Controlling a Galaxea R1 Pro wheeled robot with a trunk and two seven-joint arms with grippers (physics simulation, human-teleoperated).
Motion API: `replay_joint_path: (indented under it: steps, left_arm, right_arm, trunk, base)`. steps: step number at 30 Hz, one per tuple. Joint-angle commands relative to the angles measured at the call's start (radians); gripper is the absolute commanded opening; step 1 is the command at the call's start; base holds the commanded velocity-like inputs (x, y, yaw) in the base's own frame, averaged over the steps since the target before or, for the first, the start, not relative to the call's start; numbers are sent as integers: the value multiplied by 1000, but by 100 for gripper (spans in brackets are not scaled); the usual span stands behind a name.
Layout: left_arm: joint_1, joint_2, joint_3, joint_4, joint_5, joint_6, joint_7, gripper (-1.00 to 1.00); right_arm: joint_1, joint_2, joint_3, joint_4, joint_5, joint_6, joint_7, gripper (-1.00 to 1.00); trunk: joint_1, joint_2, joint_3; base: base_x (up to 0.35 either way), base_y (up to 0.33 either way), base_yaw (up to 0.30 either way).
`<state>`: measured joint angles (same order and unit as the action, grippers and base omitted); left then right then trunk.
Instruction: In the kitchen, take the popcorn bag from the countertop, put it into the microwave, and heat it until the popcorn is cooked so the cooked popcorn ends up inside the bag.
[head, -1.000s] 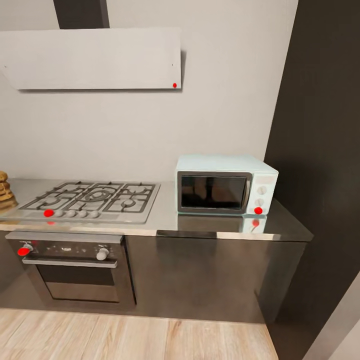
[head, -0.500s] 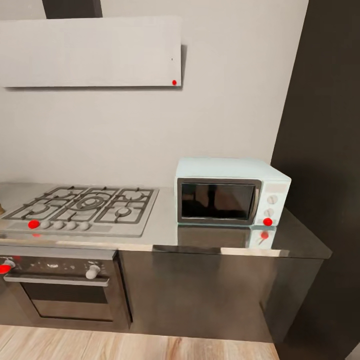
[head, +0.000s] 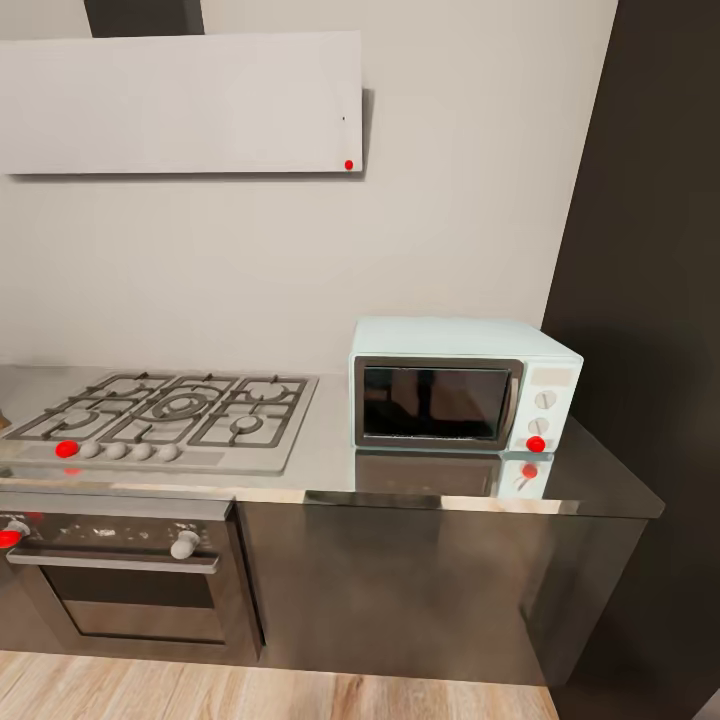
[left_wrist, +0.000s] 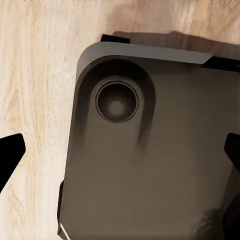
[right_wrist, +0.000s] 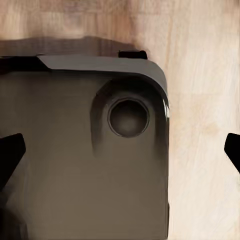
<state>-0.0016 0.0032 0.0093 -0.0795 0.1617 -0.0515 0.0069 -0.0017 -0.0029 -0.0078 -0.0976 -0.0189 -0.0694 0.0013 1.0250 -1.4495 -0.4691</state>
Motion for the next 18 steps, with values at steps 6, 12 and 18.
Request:
replay_joint_path:
  steps: [6,12,18]
  left_arm:
    - [0,0,0,0,6,-3,1,100]
    - [0,0,0,0,6,-2,1,100]
    - [0,0,1,0,6,-2,1,100]
  right_arm:
    - [0,-2,-1,-702,0,414,-5,100]
    - [0,-1,-1,-1033,1,627,-46,100]
    - [0,-2,-1,-1173,1,700,-55,100]
  trunk:
    - [0,0,-1]
    - [0,0,-1]
    - [0,0,-1]
  base:
    - [0,0,0]
    - [0,0,0]
    - [0,0,0]
